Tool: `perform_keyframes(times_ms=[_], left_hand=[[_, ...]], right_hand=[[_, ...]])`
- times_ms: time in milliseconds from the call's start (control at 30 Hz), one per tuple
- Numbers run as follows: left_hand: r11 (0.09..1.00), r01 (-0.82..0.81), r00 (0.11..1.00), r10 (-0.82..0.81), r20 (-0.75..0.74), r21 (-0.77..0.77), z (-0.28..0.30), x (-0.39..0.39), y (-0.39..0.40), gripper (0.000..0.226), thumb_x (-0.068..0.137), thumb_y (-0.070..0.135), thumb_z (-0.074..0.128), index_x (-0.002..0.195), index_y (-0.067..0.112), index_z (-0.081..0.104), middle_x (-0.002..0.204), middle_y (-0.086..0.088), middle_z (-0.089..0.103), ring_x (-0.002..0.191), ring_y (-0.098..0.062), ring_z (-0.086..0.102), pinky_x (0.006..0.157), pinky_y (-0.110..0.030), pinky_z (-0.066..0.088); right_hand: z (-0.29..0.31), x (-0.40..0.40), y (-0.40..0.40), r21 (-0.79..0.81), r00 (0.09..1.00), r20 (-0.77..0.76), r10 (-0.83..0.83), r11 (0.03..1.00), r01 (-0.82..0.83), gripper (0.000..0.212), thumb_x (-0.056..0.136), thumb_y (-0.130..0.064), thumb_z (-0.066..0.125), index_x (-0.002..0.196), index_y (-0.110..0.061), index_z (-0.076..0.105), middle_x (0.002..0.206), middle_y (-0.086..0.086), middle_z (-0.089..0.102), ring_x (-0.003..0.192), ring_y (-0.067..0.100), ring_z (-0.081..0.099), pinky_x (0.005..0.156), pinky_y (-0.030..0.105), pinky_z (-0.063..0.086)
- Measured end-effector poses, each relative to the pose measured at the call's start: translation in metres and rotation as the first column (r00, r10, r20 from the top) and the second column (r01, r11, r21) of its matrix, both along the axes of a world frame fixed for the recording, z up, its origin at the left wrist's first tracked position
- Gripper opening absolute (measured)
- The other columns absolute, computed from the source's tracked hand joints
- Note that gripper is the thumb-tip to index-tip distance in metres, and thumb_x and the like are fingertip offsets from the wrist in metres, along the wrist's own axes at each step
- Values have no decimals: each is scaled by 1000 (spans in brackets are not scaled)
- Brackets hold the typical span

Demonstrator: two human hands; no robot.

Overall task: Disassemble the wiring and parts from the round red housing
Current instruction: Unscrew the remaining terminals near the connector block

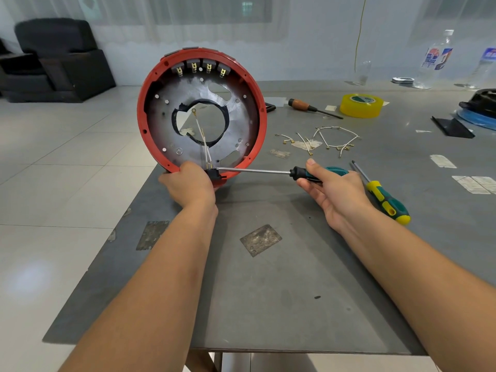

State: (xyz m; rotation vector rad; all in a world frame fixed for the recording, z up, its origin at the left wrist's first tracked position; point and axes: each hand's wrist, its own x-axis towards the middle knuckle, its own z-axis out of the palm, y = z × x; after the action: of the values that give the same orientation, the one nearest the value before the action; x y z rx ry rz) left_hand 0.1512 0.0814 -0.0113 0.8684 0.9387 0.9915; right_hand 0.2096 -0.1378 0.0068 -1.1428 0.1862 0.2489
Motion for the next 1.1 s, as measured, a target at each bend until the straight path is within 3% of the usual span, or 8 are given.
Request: perform_keyframes(times_ms=[233,367,567,633,900,1033,1100], left_hand=[[1000,7,1000,-8,-19,-23,-1,0,1,26,94,11,47,119,13,48,118,-17,65,105,-39,68,91,-57,60],[999,3,1000,-3,-5,-41,1,-1,0,24,93,10,48,116,15,47,116,-15,65,104,-38,69,88,-58,61],[996,5,1000,-5,1,-92,4,-4,0,30,91,11,47,120,9,57,111,-15,70,97,-37,73,80,-55,64],[996,6,1000,-6,0,-94,5,-4,1,31,93,12,47,122,9,57,112,-15,70,96,-36,73,81,-55,64],[999,23,1000,-23,-1,-44,4,-7,-2,30,91,15,47,120,13,54,116,-15,70,102,-37,72,87,-55,62],[1000,27,1000,-27,4,16,4,-8,-5,19,88,13,45,104,20,52,111,-12,69,102,-39,71,90,-59,60],[999,31,1000,-31,-4,34,4,-9,-5,26,88,11,43,111,17,55,111,-13,68,104,-41,70,91,-59,60]], right_hand=[[-1,-2,1,-3,1000,10,22,1000,-22,61,84,-15,83,131,-5,45,112,21,69,75,26,78,57,24,62],[0,-2,0,7,999,13,32,999,-32,60,85,-13,83,131,-3,45,112,23,70,77,26,78,57,24,61],[-3,-3,5,37,998,-2,69,997,-69,45,86,-10,82,118,7,55,110,26,71,71,26,77,58,24,61],[-3,-4,9,34,998,1,66,997,-66,53,86,-10,82,126,8,52,109,25,71,72,27,77,58,23,60],[8,5,0,-11,997,74,-16,1000,17,65,82,-14,85,128,-15,39,108,19,67,72,28,78,57,26,62],[8,7,-3,-46,994,105,-4,999,9,67,81,-15,87,128,-16,38,106,19,68,72,28,78,56,26,61],[8,9,-5,-58,992,125,-6,998,13,70,81,-16,87,130,-16,38,108,20,68,72,28,78,56,24,60]])
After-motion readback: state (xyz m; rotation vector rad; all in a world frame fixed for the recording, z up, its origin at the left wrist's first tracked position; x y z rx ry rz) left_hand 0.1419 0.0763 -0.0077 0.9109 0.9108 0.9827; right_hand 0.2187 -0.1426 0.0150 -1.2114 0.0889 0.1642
